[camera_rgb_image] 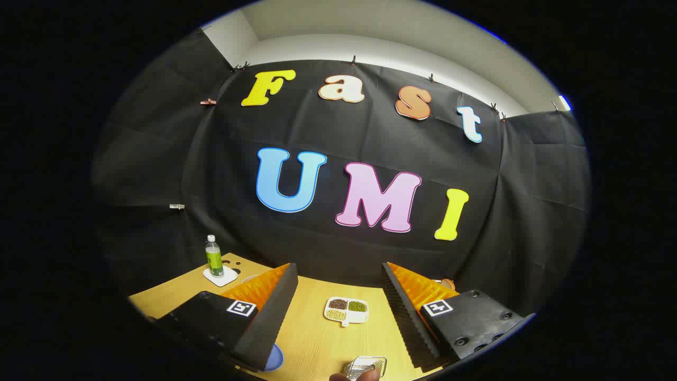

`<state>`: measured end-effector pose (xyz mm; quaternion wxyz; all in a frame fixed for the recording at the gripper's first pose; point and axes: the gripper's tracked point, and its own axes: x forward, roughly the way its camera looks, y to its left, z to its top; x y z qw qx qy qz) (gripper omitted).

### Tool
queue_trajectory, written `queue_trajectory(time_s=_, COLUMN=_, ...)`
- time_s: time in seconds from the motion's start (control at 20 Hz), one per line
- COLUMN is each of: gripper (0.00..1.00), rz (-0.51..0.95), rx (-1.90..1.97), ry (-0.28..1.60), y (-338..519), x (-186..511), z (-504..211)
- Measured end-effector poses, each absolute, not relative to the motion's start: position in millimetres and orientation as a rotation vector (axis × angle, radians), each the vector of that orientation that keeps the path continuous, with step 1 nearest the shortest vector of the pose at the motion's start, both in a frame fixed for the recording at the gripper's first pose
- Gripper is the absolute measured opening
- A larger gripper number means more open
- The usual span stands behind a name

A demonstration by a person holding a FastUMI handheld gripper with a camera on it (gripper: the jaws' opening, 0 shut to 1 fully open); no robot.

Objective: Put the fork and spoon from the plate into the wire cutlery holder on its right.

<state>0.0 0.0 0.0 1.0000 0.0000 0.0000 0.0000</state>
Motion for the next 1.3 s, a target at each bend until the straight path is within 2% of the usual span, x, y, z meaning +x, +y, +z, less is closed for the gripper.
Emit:
queue_trajectory(time_s=0.8, gripper=0.98, rz=-0.026, rx=0.039, ry=0.097, y=20, x=6, z=-25)
queue_trajectory(time_s=0.95, gripper=0.98, rz=0.033, rx=0.042, ry=0.206, y=44, x=4, z=-48)
queue_trajectory(time_s=1.3, gripper=0.96, rz=0.167, rx=0.079, ry=0.606, y=114, x=-26, z=-134)
